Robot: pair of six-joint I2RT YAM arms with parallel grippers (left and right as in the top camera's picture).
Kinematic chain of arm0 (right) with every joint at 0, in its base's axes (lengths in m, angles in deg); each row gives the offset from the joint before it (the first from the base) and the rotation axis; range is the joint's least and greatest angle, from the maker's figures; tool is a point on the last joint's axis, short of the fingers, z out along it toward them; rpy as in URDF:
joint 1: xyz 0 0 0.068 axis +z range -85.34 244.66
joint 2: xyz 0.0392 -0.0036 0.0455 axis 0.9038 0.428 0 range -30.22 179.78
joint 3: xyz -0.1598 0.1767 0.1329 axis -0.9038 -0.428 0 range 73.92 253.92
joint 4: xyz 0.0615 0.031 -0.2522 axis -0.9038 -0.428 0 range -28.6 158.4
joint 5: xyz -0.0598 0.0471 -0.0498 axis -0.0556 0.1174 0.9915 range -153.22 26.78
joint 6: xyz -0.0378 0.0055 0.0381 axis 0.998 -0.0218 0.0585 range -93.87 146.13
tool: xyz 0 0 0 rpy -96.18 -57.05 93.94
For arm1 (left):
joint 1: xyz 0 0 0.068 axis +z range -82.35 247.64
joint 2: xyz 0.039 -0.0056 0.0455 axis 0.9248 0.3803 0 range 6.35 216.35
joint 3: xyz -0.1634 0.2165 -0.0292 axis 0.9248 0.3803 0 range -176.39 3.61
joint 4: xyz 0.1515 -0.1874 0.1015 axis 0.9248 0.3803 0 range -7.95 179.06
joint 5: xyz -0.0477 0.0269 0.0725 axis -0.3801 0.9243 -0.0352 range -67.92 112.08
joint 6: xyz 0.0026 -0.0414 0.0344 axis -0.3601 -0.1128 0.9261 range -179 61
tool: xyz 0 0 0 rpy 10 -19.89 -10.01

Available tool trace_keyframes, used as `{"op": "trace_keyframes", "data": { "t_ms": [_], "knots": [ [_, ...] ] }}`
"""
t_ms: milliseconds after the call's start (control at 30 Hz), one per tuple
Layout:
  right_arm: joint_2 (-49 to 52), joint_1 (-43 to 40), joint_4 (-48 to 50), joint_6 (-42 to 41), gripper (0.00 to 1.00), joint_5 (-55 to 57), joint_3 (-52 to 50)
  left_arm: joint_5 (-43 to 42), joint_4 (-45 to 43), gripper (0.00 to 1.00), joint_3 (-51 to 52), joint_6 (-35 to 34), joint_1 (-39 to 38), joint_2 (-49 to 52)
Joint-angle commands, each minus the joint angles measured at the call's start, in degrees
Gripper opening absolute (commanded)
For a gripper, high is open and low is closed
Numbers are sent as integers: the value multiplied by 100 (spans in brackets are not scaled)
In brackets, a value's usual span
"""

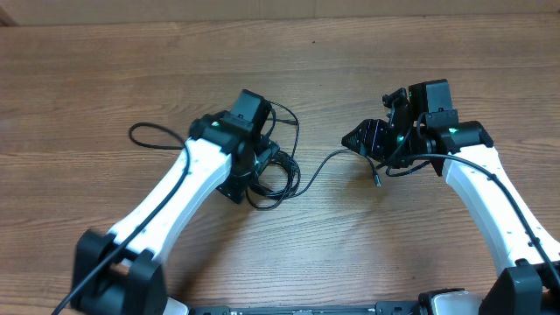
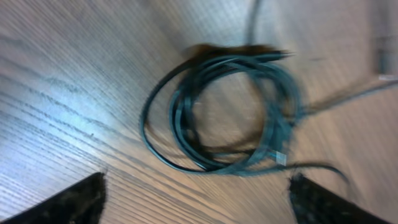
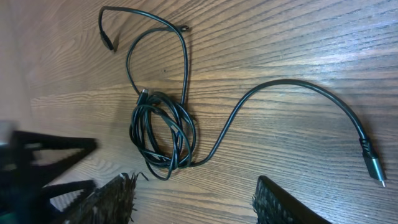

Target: Untangle cables

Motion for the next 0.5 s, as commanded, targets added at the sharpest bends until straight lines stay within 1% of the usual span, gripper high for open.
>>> {"op": "trace_keyframes", "data": {
  "t_ms": [0,100,233,333,467],
  "knots": [
    [7,24,7,66,61,162,44,-354,37,86,133,-151,-39,643],
    [7,24,-15,66,61,181,44,-492,37,81,133,-48,-39,1003],
    [7,24,-11,68,61,184,44,-479,39,81,136,190,-42,1266],
    [7,24,-11,66,61,256,44,-409,37,81,166,385,-48,1309],
    [7,24,-9,66,62,310,44,-55,-59,81,358,372,-55,1309]
  ]
}}
